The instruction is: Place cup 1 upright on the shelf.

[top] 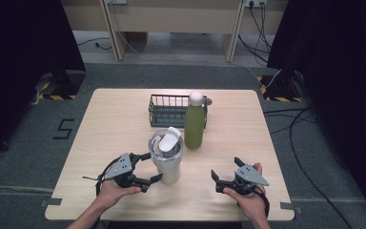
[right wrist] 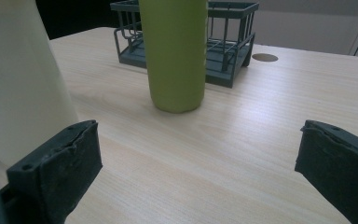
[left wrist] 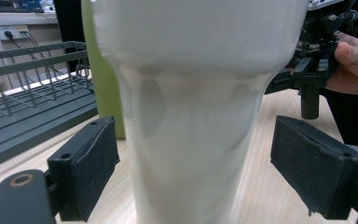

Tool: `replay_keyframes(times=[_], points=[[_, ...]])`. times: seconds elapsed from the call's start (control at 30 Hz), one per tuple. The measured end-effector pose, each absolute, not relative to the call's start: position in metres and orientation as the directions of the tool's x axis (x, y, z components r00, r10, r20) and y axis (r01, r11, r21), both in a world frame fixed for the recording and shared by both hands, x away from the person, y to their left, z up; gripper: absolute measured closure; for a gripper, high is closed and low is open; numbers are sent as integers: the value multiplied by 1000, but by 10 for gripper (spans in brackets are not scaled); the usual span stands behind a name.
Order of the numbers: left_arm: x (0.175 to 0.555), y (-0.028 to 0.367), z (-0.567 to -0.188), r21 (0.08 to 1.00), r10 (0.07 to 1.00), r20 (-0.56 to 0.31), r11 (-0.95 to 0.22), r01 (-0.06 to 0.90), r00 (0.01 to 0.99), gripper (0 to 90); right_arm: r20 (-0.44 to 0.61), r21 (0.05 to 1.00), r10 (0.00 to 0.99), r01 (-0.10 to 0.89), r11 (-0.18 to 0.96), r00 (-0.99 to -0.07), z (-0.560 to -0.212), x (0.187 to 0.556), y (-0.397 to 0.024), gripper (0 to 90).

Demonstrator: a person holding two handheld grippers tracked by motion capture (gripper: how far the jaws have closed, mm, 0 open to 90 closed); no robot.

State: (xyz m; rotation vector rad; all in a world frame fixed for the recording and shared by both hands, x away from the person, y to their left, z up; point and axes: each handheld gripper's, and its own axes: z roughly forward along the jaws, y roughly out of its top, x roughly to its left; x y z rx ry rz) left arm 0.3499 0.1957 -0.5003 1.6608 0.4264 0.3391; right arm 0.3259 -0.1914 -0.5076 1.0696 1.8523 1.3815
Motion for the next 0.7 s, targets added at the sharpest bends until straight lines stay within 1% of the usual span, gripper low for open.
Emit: replay_keyframes(times=[0.27, 0.5, 0.53, 0.57, 0.63, 0.7], points=[[360, 180, -500, 991, 467, -19, -106, 77, 884, 132, 15, 956, 860, 260, 138, -511, -508, 326, -191, 1], [369, 165, -501, 991, 463, -20, -111, 80, 886, 74, 14, 954, 857, 265, 144, -515, -509, 326, -191, 2], [370, 163, -501, 990, 463, -20, -113, 82, 886, 47, 18, 953, 857, 268, 141, -516, -509, 326, -191, 2], [371, 162, -501, 990, 464, -24, -112, 85, 886, 47, 18, 953, 857, 268, 141, -516, -509, 326, -191, 2], [374, 160, -502, 990, 460, -35, -105, 94, 887, 20, 16, 952, 856, 269, 144, -517, -510, 326, -191, 2], [376, 159, -503, 991, 455, -37, -100, 92, 890, 21, 17, 952, 854, 270, 145, -520, -510, 326, -191, 2]])
